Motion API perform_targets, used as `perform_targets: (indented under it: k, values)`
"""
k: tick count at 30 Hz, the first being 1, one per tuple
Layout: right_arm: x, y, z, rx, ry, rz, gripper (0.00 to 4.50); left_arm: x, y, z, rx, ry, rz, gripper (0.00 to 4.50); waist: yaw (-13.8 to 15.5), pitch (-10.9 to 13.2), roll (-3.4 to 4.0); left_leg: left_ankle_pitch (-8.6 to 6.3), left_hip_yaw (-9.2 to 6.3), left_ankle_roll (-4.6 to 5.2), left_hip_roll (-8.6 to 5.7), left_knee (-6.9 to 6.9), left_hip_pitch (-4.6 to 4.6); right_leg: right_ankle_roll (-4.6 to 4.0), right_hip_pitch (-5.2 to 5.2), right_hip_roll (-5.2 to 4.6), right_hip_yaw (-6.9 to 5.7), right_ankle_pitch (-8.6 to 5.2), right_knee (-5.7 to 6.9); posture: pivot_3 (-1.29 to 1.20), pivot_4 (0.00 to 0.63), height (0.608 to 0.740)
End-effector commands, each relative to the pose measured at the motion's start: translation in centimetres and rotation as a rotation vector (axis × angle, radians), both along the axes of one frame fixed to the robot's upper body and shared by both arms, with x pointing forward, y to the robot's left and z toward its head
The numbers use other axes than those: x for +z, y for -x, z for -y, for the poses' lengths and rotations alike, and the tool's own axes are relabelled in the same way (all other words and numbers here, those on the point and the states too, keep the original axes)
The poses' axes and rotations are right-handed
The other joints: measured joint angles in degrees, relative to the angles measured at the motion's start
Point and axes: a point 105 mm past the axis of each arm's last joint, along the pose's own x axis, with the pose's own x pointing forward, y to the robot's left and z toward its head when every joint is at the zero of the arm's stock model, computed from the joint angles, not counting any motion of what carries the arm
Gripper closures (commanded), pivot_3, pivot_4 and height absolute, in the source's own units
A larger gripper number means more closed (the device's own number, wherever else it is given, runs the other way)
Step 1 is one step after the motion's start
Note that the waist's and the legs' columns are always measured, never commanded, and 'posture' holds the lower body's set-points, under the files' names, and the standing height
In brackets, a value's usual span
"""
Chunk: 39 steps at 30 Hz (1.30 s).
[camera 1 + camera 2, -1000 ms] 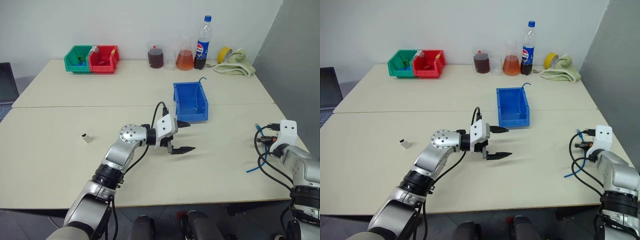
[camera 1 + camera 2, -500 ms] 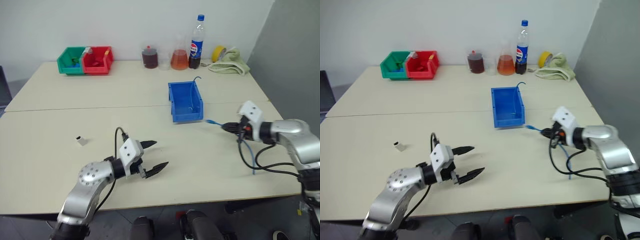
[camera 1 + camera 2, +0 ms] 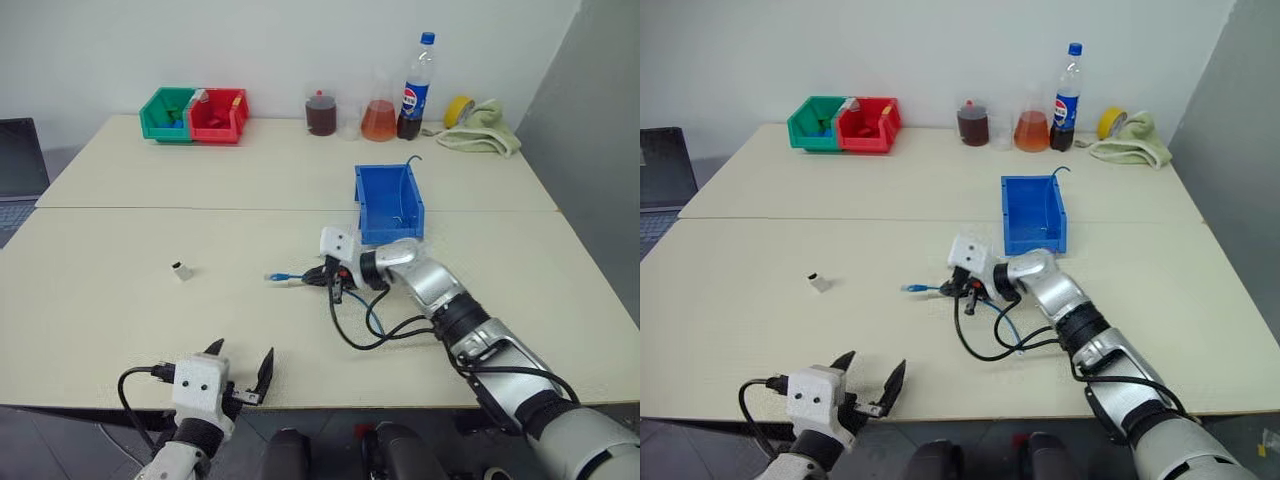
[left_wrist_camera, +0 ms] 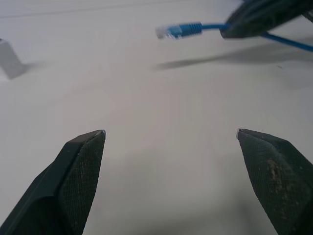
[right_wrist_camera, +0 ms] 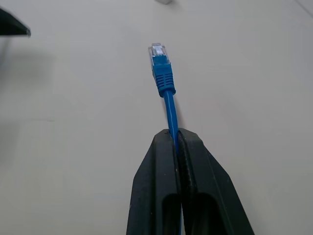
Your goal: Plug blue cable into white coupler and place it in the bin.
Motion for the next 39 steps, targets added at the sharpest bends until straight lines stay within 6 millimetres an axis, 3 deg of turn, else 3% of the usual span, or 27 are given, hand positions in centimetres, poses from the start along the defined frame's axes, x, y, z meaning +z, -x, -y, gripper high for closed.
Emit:
perform_targets:
  k: [1, 12, 23, 30, 35, 39]
  values:
    - [0.9, -0.6, -0.3, 0.046, 0.010, 0.060, 4.48, 0.9, 0.1, 0.0, 0.037, -0.021, 0.056, 0.00, -0.1, 0.0, 0.01, 0.00, 0.03, 0.00, 0.01, 0.00, 0.01, -0.03, -0.01, 0.00, 0.02, 0.00, 0.00, 0.00, 0.150, 0.740]
    - [-0.6, 0.0, -1.0, 0.106, 0.049, 0.028, 4.48, 0.7, 0.9, -0.1, 0.047, -0.022, 0.041, 0.00, -1.4, 0.0, 0.01, -0.01, -0.01, 0.02, 0.10, -0.15, 0.01, -0.14, -0.08, 0.09, -0.03, -0.06, 0.04, 0.00, 0.150, 0.740]
    - [-0.2, -0.3, -0.6, 0.081, 0.030, 0.030, 2.01, 0.4, -0.1, 0.9, 0.004, 0.002, 0.042, 0.00, -1.4, 0.0, 0.01, -0.01, 0.03, 0.02, 0.08, -0.10, 0.02, -0.08, -0.06, 0.09, 0.00, -0.02, 0.04, 0.00, 0.150, 0.740]
    - [2.2, -0.8, 1.5, 0.020, -0.048, 0.003, 0.15, 0.9, -0.1, -0.2, -0.089, -0.035, 0.015, 0.00, -1.4, 0.0, 0.01, -0.01, 0.00, 0.02, 0.09, -0.12, 0.01, -0.09, -0.07, 0.09, -0.02, -0.03, 0.05, 0.00, 0.150, 0.740]
    - [4.8, -0.1, 4.1, -0.035, -0.157, -0.045, 0.01, 2.0, -0.5, -1.6, -0.288, -0.102, -0.034, 0.00, -1.3, 0.0, 0.02, -0.01, -0.06, 0.02, 0.09, -0.10, 0.01, -0.11, -0.06, 0.09, -0.10, -0.04, 0.08, 0.00, 0.150, 0.740]
    - [6.6, 3.0, 6.9, 0.015, -0.223, -0.100, 0.01, 3.6, -1.3, -2.3, -0.550, -0.135, -0.090, 0.00, -1.1, 0.1, 0.09, -0.01, -0.07, 0.01, 0.08, -0.11, 0.00, -0.12, -0.06, 0.08, -0.11, -0.04, 0.06, 0.00, 0.150, 0.740]
